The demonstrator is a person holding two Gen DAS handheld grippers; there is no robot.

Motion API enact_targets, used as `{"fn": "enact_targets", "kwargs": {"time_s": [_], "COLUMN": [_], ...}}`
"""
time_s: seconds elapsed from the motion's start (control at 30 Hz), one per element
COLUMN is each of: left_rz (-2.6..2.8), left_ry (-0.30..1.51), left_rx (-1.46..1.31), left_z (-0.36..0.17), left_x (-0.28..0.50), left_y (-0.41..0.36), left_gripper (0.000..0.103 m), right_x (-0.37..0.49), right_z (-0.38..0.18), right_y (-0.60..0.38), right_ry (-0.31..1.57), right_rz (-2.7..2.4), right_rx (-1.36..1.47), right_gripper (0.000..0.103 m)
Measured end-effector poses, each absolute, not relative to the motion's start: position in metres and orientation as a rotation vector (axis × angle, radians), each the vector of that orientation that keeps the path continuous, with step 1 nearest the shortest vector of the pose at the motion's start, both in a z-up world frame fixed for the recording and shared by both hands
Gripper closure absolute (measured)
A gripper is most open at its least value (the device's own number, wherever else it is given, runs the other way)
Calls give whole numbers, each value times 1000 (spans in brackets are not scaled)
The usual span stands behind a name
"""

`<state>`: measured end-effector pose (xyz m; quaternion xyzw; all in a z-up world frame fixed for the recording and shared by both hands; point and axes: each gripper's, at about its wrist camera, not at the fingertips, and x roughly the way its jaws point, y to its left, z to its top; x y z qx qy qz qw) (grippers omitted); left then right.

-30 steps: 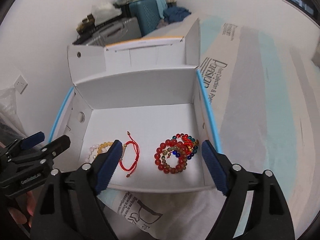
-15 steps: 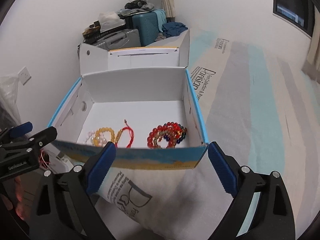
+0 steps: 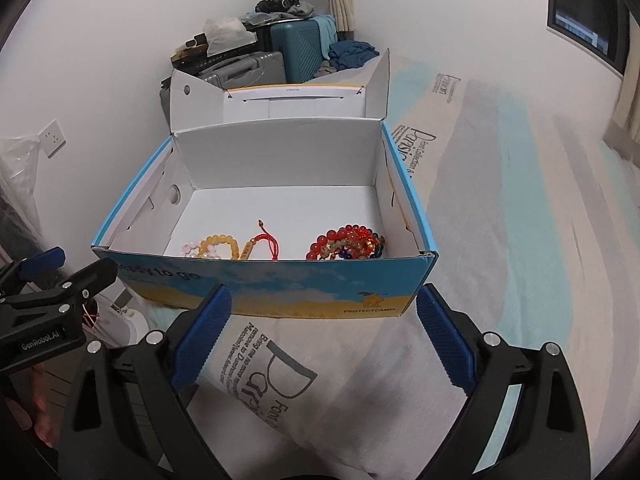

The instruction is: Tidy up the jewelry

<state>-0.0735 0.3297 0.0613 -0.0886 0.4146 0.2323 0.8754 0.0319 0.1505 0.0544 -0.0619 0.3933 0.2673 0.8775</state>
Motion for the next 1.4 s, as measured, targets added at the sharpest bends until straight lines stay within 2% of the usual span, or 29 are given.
{"fn": "enact_targets", "kwargs": {"time_s": [1.4], "left_rz": [508], "left_ry": [865], "left_rx": [-202], "left_z": [48], "left_x": [-69], "left_y": [335], "left_gripper": [6], "right_x": [32], "right_z": [46], "right_y": [151], "right_ry": [837], "right_rz": [534], "right_rx": [-128], "right_gripper": [13]}}
